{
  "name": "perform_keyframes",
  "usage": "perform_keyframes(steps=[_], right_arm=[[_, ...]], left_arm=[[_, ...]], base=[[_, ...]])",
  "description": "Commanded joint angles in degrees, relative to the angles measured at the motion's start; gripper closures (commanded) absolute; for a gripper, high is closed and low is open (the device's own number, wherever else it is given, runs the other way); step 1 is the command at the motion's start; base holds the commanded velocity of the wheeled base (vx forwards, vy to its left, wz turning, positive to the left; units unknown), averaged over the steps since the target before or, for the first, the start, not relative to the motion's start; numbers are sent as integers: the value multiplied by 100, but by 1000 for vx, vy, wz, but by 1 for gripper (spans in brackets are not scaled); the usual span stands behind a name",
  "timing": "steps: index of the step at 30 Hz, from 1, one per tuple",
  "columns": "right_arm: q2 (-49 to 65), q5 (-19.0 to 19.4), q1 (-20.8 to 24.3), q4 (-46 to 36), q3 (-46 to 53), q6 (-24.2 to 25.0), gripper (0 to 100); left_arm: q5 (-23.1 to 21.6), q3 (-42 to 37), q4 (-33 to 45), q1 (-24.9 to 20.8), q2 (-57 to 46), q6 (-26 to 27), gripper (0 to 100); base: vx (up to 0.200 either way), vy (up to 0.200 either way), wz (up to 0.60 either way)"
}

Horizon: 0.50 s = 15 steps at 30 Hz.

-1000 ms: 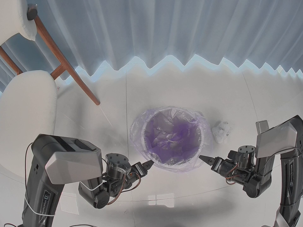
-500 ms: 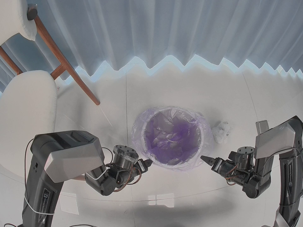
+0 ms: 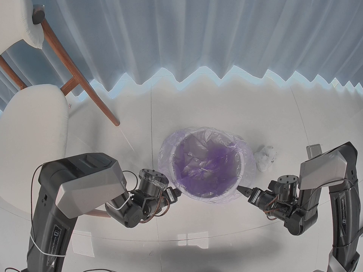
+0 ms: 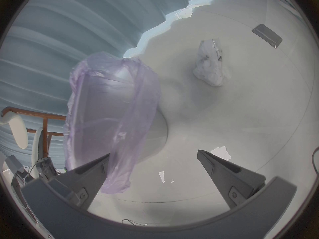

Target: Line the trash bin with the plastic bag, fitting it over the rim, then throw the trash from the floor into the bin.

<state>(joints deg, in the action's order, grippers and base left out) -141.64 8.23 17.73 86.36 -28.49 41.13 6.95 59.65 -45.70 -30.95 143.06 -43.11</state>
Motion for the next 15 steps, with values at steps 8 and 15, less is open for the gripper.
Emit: perform_keyframes(steps=[8, 15], right_arm=[[-74, 3, -278, -1068, -640, -281, 0], [-65, -23, -393, -1930, -1299, -378, 0]], left_arm=[[-1, 91, 598, -51, -146, 48, 0], [17, 258, 1213, -43, -146, 74, 0]], base=[[0, 0, 0], [0, 0, 0]])
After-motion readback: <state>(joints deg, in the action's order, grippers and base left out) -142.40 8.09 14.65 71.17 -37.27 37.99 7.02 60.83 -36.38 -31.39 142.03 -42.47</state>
